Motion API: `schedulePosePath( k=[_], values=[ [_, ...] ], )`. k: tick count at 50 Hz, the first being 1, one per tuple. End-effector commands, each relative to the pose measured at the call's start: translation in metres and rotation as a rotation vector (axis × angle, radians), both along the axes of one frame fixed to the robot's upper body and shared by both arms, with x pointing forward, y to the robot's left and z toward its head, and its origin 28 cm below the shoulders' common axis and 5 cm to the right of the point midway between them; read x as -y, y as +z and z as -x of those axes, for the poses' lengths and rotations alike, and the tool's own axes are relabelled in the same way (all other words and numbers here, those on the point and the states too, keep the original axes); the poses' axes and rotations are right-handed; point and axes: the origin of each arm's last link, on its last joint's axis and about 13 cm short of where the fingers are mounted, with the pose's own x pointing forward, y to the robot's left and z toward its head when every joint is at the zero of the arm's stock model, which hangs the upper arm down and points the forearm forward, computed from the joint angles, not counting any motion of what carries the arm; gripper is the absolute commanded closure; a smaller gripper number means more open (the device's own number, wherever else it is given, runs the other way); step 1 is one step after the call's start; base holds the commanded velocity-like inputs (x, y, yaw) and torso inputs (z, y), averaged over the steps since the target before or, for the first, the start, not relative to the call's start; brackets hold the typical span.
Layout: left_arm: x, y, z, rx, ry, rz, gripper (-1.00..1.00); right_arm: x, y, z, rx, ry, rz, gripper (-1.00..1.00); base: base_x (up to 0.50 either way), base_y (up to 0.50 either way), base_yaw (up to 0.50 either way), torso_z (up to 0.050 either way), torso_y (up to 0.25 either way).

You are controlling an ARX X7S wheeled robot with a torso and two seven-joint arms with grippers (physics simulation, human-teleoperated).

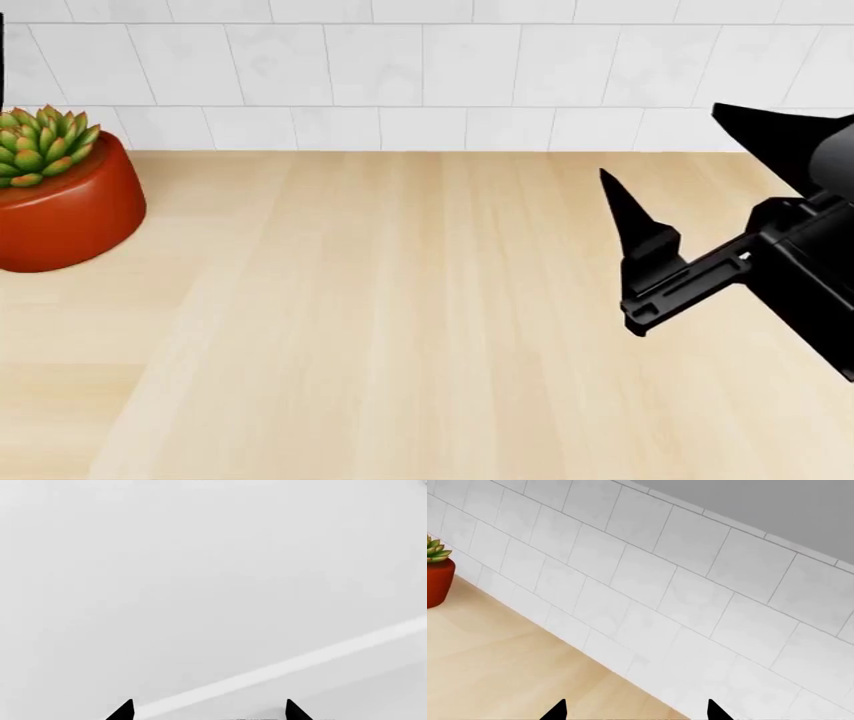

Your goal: Pick the corn, bell pepper from the counter and place them in the cabinet. Then close the cabinet.

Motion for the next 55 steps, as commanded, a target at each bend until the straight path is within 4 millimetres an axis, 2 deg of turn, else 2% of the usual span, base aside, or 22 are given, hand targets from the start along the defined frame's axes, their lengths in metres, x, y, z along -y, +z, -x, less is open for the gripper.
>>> schedulePosePath(
  k=[1,21,35,41,55],
  values=[
    [0.019,-0.039,-0.025,-0.207,-0.033,-0.121,-1.00,0.002,-0.001,0.001,0.004,-0.006,-0.004,-1.00,0.00,0.00,0.00,0.000,0.000],
    [0.022,-0.049,-0.035,-0.173,0.116,-0.167,-1.00,0.004,-0.002,0.002,0.005,-0.013,-0.013,-1.00,0.00,0.00,0.00,0.000,-0.007],
    [0.018,-0.056,-0.036,-0.157,0.146,-0.175,-1.00,0.006,0.001,0.004,0.015,-0.022,-0.017,-1.00,0.00,0.00,0.00,0.000,-0.008],
    [0.010,-0.057,-0.030,-0.134,0.129,-0.132,-1.00,0.007,0.002,0.005,0.019,-0.026,-0.019,-1.00,0.00,0.00,0.00,0.000,-0.006],
    [-0.020,-0.058,0.001,-0.040,0.063,0.035,-1.00,0.009,0.012,0.008,0.042,-0.041,-0.023,-1.00,0.00,0.00,0.00,0.000,-0.003]
  ],
)
